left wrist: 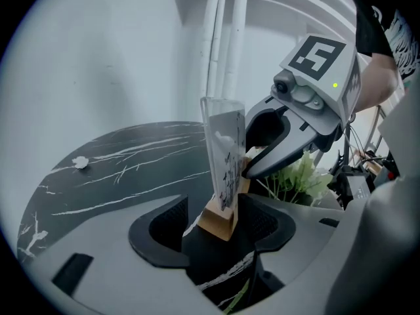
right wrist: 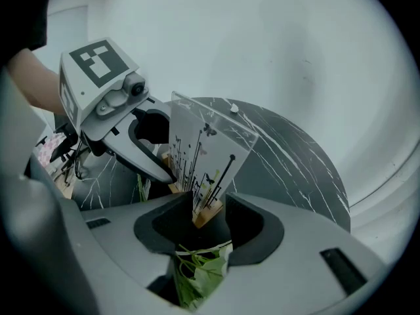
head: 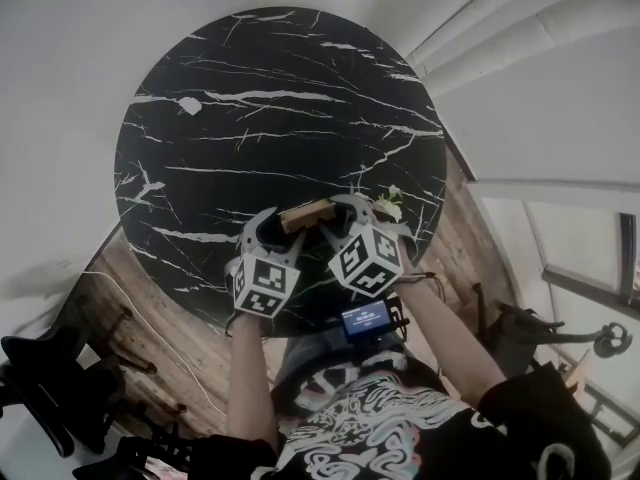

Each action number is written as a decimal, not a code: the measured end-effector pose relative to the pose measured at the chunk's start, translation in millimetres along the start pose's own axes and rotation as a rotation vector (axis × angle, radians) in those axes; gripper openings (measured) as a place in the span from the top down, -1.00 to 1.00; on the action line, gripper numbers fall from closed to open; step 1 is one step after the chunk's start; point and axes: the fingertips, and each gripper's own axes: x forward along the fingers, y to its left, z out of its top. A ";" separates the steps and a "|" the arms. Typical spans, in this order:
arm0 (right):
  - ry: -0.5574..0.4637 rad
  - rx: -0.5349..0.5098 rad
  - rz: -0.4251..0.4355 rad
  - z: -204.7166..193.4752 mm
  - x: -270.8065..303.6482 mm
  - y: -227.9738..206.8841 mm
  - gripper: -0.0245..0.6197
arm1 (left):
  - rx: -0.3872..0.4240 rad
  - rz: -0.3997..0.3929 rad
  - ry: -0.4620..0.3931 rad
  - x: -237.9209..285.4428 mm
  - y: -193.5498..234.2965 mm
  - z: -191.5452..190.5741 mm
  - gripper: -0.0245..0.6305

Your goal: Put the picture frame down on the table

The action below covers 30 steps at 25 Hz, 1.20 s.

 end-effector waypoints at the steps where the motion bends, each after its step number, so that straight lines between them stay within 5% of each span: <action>1: -0.007 0.011 0.001 1.0 -1.0 -0.3 0.49 | -0.005 -0.002 -0.007 -0.7 0.0 0.8 0.22; 18: -0.114 0.136 -0.044 0.7 -30.3 -7.5 0.49 | -0.129 0.037 -0.236 -39.2 6.9 27.3 0.23; 23: -0.241 0.350 0.027 3.4 -45.8 -7.3 0.82 | -0.153 0.062 -0.271 -51.3 6.7 27.7 0.23; 30: -0.289 0.324 -0.025 6.4 -58.8 -7.0 0.87 | -0.199 0.095 -0.330 -66.0 8.2 34.4 0.48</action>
